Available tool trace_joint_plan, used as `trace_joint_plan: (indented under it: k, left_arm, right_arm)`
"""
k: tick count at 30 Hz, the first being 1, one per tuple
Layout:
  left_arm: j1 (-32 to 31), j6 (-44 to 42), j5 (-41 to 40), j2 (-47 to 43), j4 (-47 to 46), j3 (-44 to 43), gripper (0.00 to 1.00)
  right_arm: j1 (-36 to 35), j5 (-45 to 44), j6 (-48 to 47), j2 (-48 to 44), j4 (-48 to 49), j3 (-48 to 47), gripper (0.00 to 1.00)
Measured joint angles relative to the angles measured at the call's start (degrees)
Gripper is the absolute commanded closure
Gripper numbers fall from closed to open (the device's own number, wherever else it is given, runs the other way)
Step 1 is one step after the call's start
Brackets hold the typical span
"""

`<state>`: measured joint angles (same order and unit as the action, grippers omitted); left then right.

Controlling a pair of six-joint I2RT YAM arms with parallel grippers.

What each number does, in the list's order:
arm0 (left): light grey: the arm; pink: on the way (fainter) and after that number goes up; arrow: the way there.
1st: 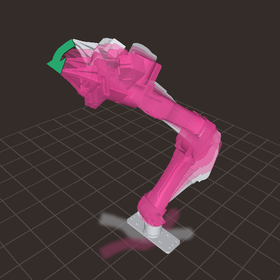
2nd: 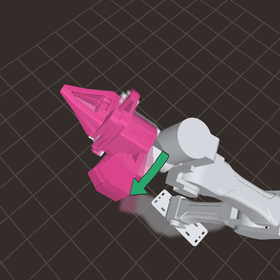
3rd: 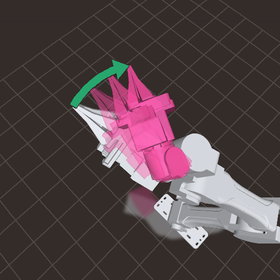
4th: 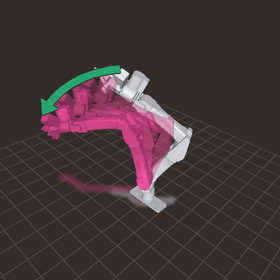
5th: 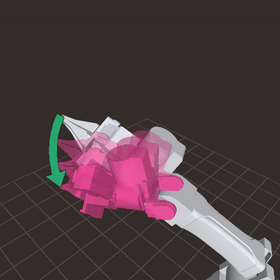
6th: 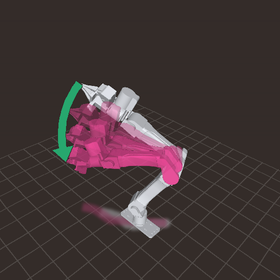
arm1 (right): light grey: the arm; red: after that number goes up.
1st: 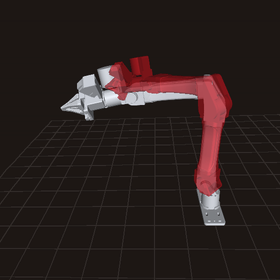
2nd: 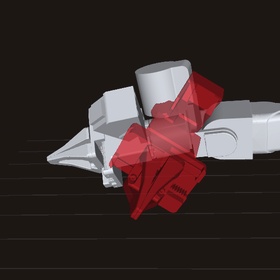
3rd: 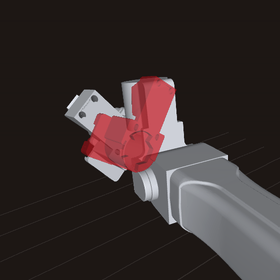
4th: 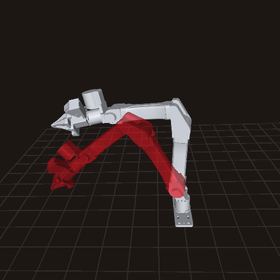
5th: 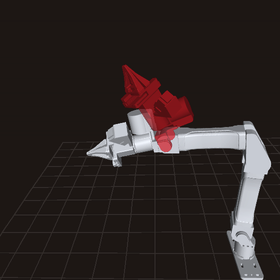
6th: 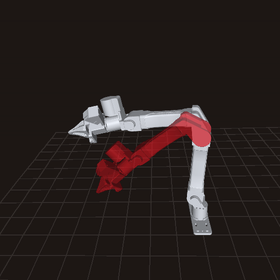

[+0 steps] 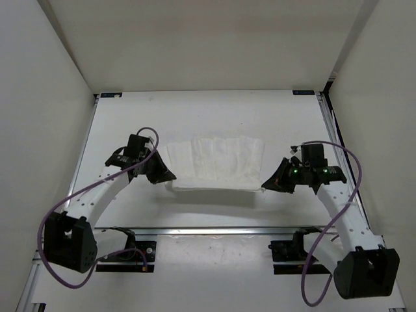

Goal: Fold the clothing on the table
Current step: Fold the skirt

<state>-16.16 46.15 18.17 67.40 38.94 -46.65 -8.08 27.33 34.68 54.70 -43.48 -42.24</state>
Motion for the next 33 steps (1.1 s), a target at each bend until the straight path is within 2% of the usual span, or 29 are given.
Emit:
trace_joint_plan:
  k: [4,11,15,16,17,19,25,29,33]
  left_arm:
    - [2.23,0.7,3.76,8.37,-2.4,-6.86,1.0]
    - [7.19,2.23,6.19,23.28,-7.82,-16.2,1.0]
    - [7.74,4.04,5.42,32.11,-11.32,-20.2,1.0]
    - [7.78,4.85,4.9,34.05,-12.44,-20.81,1.0]
    - [7.93,5.77,4.63,35.78,-13.77,-21.22,1.0]
    - [8.63,8.24,3.74,38.97,-17.27,-21.38,1.0]
    - [16.09,20.55,1.11,45.7,-29.0,-19.26,1.0]
    - [17.84,22.01,-1.66,45.62,-29.55,-20.87,1.0]
    - [17.53,22.51,-2.93,43.85,-30.53,-21.49,1.0]
  right_arm:
    - [5.03,3.45,-1.7,8.87,0.13,-6.58,0.99]
    - [5.22,7.1,-5.33,32.52,3.56,-25.05,0.95]
    - [5.25,8.26,-7.23,44.26,5.57,-34.07,0.92]
    - [5.25,8.68,-7.72,46.82,6.47,-35.85,0.89]
    - [5.33,9.25,-8.02,49.53,8.02,-37.62,0.79]
    - [5.9,10.12,-8.15,53.59,11.04,-40.15,0.74]
    - [12.7,15.72,-2.84,61.75,28.17,-44.68,0.74]
    - [13.46,14.86,-4.04,63.76,27.58,-50.49,0.74]
    - [10.23,13.27,-8.15,62.07,25.81,-52.02,0.8]
